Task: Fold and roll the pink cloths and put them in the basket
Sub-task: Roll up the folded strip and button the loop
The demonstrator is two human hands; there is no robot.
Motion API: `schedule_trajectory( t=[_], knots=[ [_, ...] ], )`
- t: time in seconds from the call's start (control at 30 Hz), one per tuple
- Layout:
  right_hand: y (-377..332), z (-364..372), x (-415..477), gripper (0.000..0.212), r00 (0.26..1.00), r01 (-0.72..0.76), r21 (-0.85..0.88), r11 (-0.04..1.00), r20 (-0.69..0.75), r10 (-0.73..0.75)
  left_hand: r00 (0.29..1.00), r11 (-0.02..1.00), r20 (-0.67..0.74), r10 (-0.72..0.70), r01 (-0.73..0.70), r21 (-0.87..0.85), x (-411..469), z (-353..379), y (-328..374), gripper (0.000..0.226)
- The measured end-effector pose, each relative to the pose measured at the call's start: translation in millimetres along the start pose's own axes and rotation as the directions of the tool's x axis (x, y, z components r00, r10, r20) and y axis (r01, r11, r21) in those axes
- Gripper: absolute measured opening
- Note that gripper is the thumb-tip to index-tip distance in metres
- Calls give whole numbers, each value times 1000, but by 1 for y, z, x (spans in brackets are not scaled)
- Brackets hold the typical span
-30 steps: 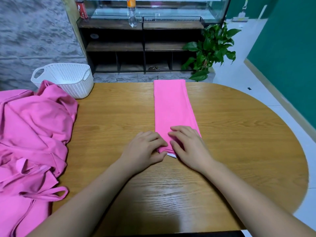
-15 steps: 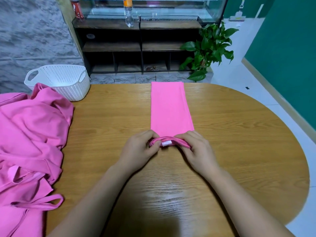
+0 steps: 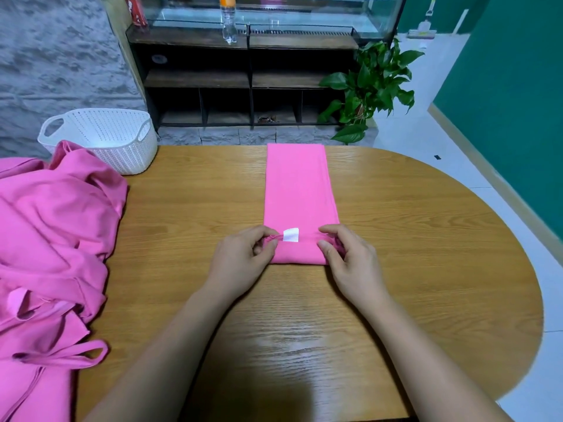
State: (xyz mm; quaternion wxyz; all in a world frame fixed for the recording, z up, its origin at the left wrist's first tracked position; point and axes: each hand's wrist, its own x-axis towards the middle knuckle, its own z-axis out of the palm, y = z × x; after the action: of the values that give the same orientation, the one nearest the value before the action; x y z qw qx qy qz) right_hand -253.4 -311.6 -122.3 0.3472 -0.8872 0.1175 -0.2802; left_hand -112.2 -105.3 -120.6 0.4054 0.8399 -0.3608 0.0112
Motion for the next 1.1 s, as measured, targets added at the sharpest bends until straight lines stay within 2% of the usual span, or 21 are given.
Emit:
schedule_trajectory(
  t=[0.07,0.17,0.27,0.37,0.43,0.53,0.63,0.8,0.93,1.1],
  knots=[
    [3,3,1,25,999,37,-48,998,21,-36,1000,1000,-9,13,-13,-15,1,1,1,12],
    [5,3,2,25,998,45,-146,988,-27,-50,999,999,-21,45,-46,-25,-2,1,4,14],
    [-1,1,-1,23,994,90,-278,956,-40,-105,997,994,-21,69,-67,87,-5,0,8,16],
    [-5,2,-3,21,972,233,-343,910,57,-227,986,972,-54,158,-146,182,-5,0,6,12],
    [-4,3,-5,18,954,299,-338,892,132,-270,967,938,-17,255,-243,247,-6,2,3,10],
    [-6,1,-5,14,961,266,-334,904,170,-219,957,919,42,285,-286,273,-6,3,2,13],
    [-13,-1,-5,20,970,204,-340,918,196,-143,970,942,50,236,-241,232,-8,3,2,13],
    [-17,-2,-4,30,967,164,-372,914,244,-75,966,948,175,190,-227,223,-8,3,7,32],
    [-16,0,-4,27,970,162,-380,911,230,-76,974,946,141,179,-209,246,-7,3,7,24],
    [-8,4,-3,11,980,153,-378,913,180,-90,978,955,63,201,-210,208,-7,5,3,15]
  ],
)
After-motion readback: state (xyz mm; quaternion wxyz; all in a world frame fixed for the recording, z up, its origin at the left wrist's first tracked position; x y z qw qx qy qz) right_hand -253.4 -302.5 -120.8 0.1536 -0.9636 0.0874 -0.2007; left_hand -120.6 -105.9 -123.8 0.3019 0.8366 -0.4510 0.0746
